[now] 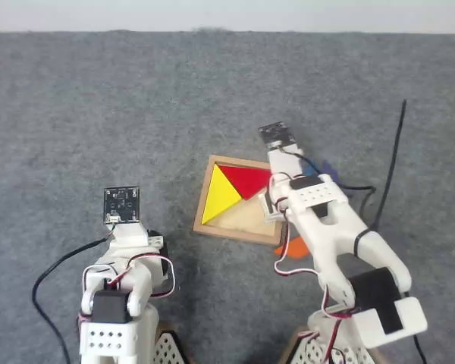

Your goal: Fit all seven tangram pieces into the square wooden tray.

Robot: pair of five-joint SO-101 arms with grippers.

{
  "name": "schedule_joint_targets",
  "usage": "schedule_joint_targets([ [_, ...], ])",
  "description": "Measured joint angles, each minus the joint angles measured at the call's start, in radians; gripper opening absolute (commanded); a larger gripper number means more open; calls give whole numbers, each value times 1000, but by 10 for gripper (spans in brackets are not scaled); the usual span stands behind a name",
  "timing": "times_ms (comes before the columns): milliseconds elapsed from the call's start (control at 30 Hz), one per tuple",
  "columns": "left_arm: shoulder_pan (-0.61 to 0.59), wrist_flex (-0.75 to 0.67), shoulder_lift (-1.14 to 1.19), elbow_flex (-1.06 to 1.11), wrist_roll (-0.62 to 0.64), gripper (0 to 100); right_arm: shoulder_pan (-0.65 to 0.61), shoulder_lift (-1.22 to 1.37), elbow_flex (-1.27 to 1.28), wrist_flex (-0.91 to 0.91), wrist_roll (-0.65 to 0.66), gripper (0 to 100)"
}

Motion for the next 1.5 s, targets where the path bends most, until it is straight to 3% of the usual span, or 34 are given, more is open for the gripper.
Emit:
schedule_joint_targets([
  [900, 0, 0, 0, 0, 0, 14, 130, 147, -219, 34, -15, 12],
  [1167, 0, 0, 0, 0, 0, 14, 167, -72, -107, 34, -15, 216],
  [1400, 0, 0, 0, 0, 0, 14, 169, -100, -80, 34, -15, 219],
  [1500, 0, 0, 0, 0, 0, 14, 169, -86, -80, 34, -15, 174],
])
